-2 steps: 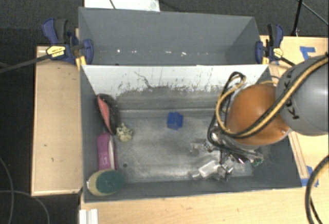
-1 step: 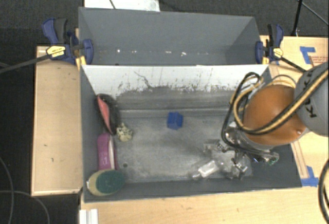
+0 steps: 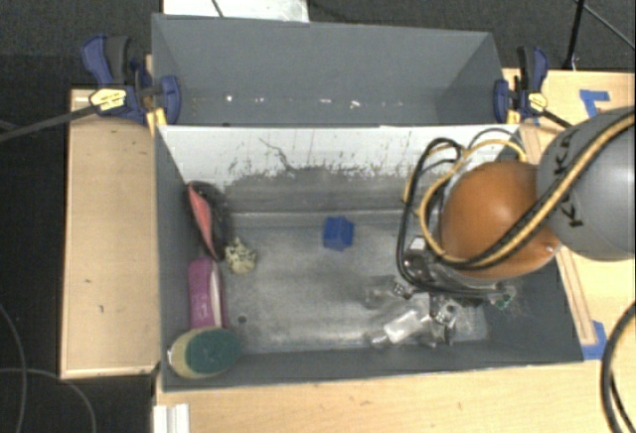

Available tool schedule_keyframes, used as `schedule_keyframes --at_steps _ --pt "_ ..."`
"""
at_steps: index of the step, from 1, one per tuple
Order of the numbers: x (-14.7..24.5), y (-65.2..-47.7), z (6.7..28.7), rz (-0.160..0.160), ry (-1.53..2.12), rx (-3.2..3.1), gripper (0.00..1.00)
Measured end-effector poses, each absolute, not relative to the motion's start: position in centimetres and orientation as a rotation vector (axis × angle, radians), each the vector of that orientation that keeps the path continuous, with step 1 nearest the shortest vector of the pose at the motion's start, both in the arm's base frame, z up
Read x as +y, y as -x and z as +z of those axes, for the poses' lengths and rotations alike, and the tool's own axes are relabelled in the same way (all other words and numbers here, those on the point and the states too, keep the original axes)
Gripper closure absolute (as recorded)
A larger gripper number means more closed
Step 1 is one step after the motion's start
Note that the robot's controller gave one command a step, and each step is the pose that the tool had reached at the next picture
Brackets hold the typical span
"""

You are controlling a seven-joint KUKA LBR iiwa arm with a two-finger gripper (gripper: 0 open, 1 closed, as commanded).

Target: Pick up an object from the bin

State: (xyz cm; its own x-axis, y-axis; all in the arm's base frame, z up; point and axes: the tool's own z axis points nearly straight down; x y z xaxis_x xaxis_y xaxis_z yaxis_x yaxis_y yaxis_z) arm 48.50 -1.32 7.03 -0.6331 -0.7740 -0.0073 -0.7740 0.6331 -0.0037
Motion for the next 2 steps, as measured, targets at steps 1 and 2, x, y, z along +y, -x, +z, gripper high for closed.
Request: schedule_keyframes --at_steps 1,2 --pt "-1.4 -48.5 7.0 0.0 1.34 2.833 1.0" --pt "2.7 -48.2 24.4 -0.005 1.386 2.807 1.0"
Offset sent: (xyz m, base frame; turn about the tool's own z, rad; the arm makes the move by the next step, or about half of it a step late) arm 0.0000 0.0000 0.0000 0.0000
